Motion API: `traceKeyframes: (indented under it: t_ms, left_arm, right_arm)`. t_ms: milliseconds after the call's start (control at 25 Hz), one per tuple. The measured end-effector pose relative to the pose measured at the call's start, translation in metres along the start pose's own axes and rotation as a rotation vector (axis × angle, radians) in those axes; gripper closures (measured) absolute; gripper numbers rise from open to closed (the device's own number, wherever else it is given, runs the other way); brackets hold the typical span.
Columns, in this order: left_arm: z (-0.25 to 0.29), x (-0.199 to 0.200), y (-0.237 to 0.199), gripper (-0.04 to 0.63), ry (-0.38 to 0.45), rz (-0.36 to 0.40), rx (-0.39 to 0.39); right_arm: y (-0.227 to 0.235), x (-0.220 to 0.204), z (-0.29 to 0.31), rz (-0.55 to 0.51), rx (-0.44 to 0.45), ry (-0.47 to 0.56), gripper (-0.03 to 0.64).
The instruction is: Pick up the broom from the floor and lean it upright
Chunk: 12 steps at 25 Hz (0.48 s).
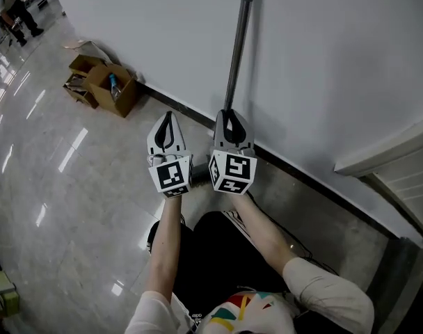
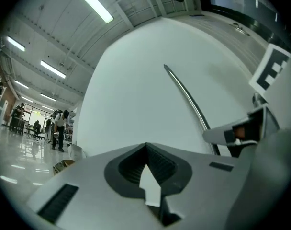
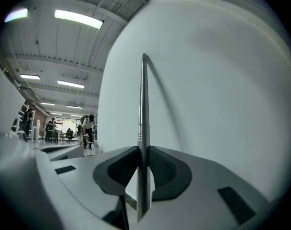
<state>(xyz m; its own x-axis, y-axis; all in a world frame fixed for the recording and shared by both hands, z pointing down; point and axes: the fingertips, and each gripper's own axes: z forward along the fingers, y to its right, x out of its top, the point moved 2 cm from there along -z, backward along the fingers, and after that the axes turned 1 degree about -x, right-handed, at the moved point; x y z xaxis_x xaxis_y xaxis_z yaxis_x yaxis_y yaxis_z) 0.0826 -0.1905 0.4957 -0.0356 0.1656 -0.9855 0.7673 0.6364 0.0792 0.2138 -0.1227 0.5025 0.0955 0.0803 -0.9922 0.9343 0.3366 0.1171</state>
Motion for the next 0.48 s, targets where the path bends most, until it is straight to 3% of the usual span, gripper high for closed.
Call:
traceKeyframes:
  t_ms: [160, 280, 480]
  left_arm:
    - [-0.001, -0.022, 0.017, 0.551, -0.067, 0.044, -0.058]
    - [-0.002, -0.019, 0.022, 0.551, -0.062, 0.078, -0.086]
    - [-0.008, -0.021, 0.008, 0.551, -0.078, 0.04, -0.051]
  right_arm:
    - [0.018, -0.003, 0.007, 0.027, -0.058, -0.008, 0.531]
    - [0.019, -0.002, 0.011, 0.025, -0.077, -0.006, 0.531]
    - [0.022, 0.003, 0.009, 0.007, -0.072, 0.027, 0.529]
